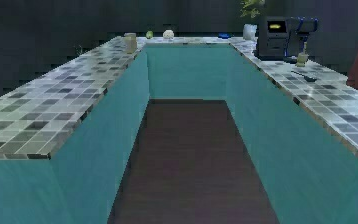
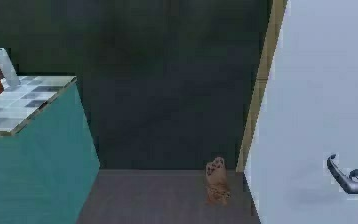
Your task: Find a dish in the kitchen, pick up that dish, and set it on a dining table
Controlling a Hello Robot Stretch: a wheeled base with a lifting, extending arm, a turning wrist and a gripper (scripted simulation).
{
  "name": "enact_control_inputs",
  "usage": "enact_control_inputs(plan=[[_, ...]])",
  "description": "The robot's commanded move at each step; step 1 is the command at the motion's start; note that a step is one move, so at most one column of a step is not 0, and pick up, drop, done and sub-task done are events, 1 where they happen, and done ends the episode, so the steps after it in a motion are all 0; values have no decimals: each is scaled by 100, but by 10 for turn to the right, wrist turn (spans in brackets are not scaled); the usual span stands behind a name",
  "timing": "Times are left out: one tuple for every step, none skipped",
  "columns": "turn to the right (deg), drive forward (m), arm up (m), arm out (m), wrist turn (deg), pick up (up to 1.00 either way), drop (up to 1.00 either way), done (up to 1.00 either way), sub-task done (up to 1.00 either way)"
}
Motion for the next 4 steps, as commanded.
enact_control_inputs(plan=[[0,100,0,0,0,0,0,0,0],[0,100,0,0,0,0,0,0,0],[30,0,0,0,0,0,0,0,0],[0,60,0,0,0,0,0,0,0]])
